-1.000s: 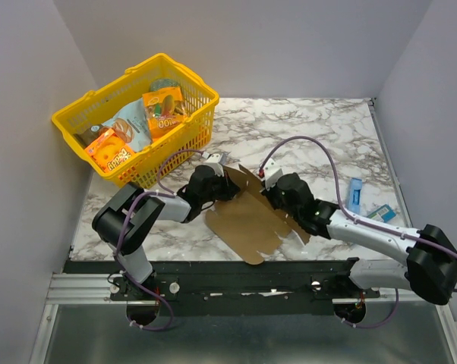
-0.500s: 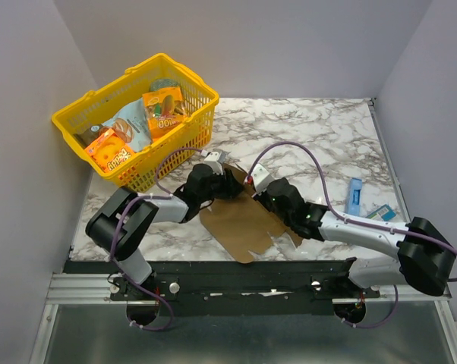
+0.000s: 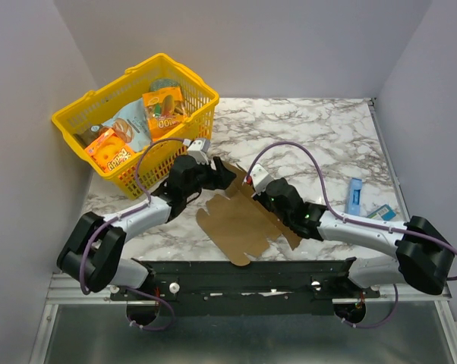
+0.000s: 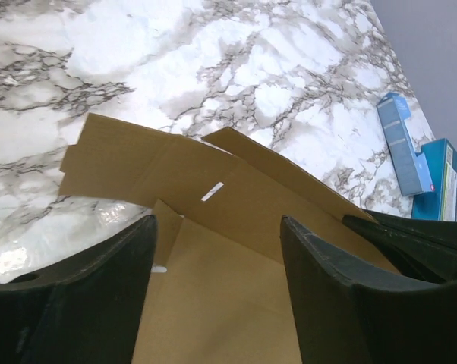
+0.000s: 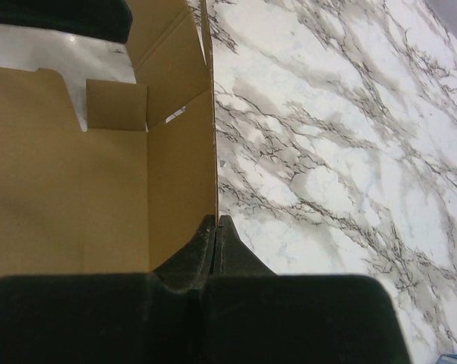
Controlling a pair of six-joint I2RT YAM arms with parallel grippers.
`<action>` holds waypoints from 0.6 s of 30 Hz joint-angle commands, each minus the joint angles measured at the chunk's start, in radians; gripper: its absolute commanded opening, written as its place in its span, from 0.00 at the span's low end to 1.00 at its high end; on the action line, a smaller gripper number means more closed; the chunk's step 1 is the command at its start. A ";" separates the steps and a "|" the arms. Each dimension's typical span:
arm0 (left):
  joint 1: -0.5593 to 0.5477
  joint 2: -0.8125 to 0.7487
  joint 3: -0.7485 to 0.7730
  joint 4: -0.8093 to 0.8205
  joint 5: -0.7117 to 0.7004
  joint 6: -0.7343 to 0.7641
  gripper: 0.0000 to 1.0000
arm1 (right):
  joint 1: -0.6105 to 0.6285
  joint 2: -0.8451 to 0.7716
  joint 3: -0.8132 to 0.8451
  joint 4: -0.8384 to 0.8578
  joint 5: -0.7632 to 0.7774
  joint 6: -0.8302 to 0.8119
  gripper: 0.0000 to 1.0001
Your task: Fold the paper box
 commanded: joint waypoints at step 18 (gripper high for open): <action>0.019 0.178 0.285 -0.058 0.200 -0.012 0.83 | 0.013 0.017 0.019 0.035 0.028 -0.039 0.01</action>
